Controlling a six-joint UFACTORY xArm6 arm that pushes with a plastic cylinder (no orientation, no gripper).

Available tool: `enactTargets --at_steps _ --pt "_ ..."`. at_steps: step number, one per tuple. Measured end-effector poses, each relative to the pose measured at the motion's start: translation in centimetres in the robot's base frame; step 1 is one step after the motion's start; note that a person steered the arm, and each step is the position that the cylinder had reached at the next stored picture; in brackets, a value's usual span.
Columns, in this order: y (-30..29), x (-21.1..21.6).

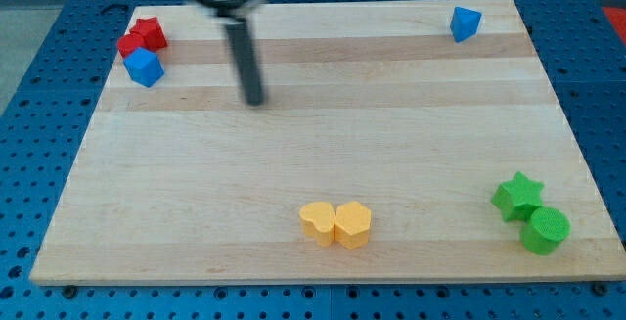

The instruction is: Slide blue triangle to the center

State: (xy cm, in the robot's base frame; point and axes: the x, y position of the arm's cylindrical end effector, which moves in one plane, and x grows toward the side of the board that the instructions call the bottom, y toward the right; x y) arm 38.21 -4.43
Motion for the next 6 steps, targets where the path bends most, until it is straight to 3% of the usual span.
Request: enactTargets --at_steps 3,4,5,6 --pt "32.7 -8.9" --pt "36.2 -12.6" --pt "31.1 -13.3" --pt "22.0 -12.3"
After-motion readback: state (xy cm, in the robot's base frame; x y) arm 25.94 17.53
